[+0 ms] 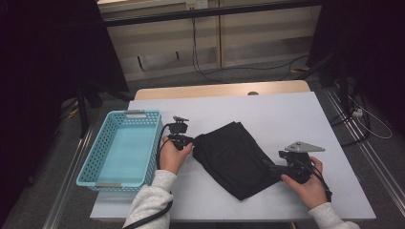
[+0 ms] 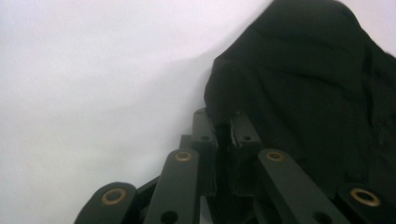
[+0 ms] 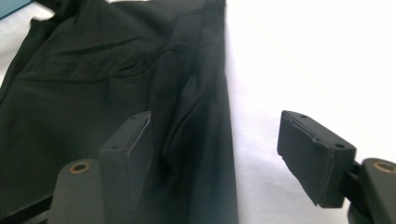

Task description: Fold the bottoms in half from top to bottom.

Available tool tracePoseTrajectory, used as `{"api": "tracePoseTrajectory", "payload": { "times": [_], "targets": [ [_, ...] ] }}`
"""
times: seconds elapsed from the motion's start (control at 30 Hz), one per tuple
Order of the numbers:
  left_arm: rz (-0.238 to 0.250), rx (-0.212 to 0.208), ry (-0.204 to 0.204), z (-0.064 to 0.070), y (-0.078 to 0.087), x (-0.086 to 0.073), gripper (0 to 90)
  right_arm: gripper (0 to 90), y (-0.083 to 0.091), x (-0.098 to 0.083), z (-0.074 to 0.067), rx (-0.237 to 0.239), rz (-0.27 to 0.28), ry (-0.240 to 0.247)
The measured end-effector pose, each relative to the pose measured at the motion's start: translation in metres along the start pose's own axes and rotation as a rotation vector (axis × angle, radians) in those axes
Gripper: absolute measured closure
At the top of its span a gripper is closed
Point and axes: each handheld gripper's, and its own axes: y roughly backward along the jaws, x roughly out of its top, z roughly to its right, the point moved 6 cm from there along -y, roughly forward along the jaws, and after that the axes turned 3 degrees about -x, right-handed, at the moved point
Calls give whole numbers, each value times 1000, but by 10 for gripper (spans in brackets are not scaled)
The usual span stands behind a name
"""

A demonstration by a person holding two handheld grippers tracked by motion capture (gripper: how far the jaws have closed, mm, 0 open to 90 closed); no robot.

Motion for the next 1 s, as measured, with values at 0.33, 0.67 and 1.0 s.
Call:
{"api": "tracePoseTrajectory", "payload": {
  "times": [0.33, 0.67, 1.0],
  "targets": [
    [-5, 24, -15, -1, -3, 11, 829, 250, -26, 5, -23, 22, -29, 29],
    [-28, 15, -12, -4, -2, 6, 817, 343, -32, -6, -28, -17, -63, 23],
    [-34, 47, -21, -8, 0, 4, 687, 556, -28, -8, -35, -3, -63, 14]
  ]
}}
